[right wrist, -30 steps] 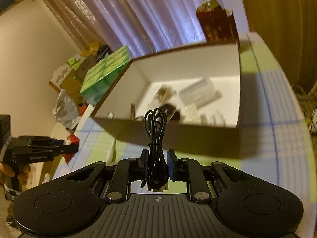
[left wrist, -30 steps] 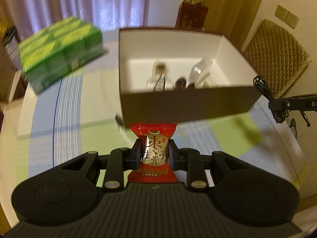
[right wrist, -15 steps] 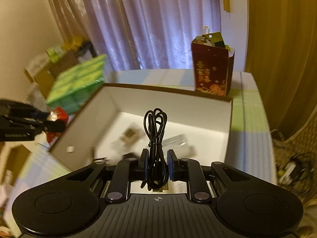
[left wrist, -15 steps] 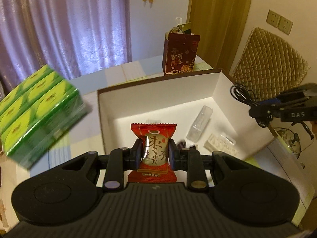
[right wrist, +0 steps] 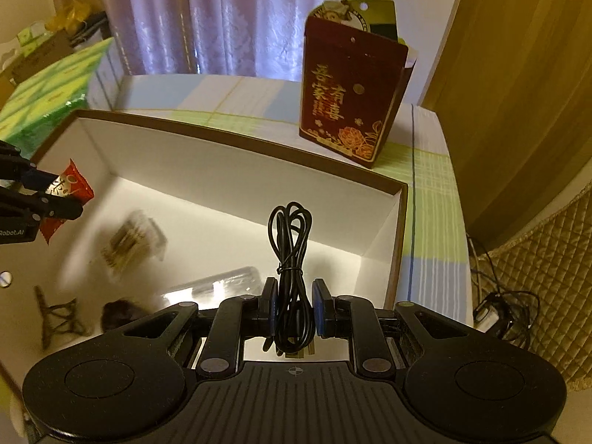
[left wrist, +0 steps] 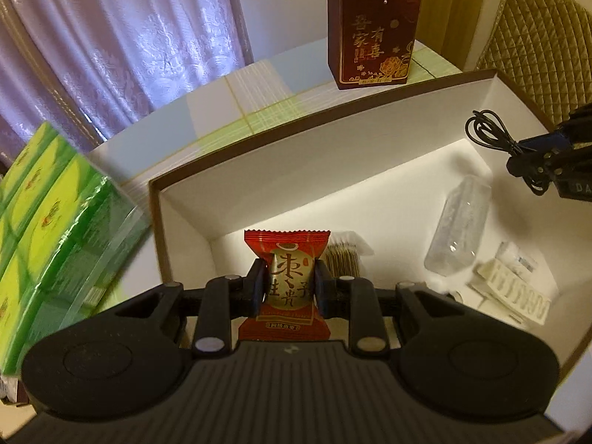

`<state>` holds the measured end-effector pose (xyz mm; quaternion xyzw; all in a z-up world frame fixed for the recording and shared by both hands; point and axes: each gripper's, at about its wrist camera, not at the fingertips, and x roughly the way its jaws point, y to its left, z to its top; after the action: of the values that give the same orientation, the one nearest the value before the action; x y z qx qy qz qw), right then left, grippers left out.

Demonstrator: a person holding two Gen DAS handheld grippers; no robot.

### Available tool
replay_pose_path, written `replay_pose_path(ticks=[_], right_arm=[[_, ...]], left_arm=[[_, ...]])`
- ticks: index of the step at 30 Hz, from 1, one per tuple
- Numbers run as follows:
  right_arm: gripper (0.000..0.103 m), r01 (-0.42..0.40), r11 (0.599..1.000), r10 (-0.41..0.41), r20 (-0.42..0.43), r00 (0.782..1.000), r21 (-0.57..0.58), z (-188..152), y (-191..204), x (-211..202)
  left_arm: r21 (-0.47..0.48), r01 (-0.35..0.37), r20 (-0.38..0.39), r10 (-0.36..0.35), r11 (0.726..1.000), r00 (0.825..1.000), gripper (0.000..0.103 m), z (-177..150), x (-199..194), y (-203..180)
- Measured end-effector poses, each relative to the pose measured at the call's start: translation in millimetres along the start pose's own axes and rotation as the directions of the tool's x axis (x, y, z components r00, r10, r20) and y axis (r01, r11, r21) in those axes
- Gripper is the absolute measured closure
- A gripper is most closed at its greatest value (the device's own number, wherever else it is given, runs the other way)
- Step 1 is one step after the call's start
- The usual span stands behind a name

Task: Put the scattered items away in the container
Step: 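Open the left tool releasing the snack packet while the right tool releases the cable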

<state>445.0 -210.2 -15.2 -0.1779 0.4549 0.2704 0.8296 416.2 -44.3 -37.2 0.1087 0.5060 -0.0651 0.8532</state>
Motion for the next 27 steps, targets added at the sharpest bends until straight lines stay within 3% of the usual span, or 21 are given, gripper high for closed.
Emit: replay_pose_path(ticks=[12,16,19,27], right_arm=[[0.081,0.036,0.997,-0.036,0.000,0.999,-0.073,7.7,1.4,14.5],[0.081,0.043,0.995,-0.042,0.012,0.999,-0.087,8.8,1.4,15.8],[0.081,0.044,0.994,-0.043,0.012,0.999,-0.097,9.2,2.5,16.9],[0.081,0.057,0.991,-0.056,0.014,0.998,-0.119,9.4,3.7,17.8]], left_arm=[[0.042,-0.023,-0.033,0.025,0.999,0.999,0.079,12.2,38.8,-4.2],[0.048,-0.033,-0.028,0.034,0.998,0.999,0.078,13.2,40.7,-3.8],[0.044,-0.034,-0.021,0.035,0.998,0.999,0.072,14.3,39.3,-3.3],[0.043,-0.035,-0.009,0.036,0.998,0.999,0.071,15.0,34.0,-4.2]])
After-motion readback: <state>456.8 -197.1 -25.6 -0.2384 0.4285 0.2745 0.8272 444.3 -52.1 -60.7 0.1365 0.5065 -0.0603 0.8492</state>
